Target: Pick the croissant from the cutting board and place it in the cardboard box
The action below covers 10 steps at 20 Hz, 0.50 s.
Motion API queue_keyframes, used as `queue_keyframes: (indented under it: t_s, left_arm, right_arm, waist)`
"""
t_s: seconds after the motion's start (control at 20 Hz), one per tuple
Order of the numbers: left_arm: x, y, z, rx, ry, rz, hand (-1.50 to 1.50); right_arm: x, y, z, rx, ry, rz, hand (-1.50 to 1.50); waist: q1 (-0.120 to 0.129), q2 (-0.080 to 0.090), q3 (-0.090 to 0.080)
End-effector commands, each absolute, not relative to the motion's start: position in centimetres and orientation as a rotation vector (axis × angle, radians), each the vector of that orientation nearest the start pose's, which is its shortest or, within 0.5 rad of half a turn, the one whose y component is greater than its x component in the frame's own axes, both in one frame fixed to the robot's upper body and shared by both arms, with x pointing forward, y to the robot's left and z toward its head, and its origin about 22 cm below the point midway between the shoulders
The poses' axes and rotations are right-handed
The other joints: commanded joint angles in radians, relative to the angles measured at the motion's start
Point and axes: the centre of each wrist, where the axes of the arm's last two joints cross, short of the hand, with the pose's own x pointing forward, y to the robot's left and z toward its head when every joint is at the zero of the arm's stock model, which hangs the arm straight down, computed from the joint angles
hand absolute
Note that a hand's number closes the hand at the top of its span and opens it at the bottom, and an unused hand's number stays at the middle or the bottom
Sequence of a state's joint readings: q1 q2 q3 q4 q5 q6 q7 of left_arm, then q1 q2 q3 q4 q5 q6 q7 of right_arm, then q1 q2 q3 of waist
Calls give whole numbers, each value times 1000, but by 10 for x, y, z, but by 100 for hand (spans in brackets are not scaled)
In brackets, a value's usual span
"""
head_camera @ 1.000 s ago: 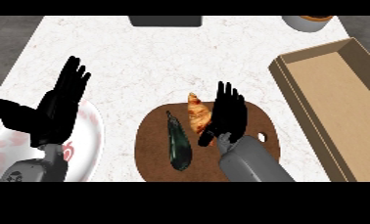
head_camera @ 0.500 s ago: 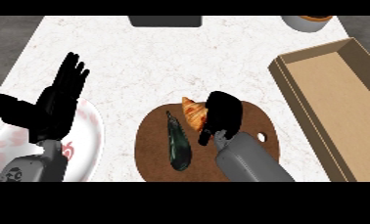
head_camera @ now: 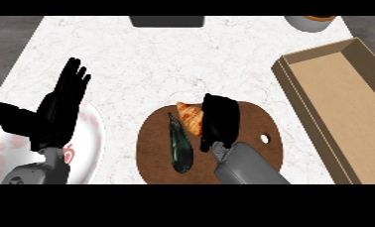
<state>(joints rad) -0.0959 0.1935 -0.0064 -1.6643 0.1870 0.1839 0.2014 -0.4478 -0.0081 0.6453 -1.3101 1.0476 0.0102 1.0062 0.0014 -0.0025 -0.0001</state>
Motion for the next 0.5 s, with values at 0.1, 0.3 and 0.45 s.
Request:
queue_keyframes:
  t_s: [0.1,0.3,0.45]
  left_arm:
    - [265,252,51,74,-1537,94,0]
    - [257,253,49,62,-1531,99,0]
    - [246,267,64,80,-1546,112,0]
  right_arm:
    - [202,-9,27,-786,-1349,1315,150]
    - [191,-14,58,-815,-1459,1338,150]
    - [160,-31,80,-843,-1498,1403,150]
  waist:
    - [5,0,1]
    - [0,-1,0]
    - [-1,-5,0]
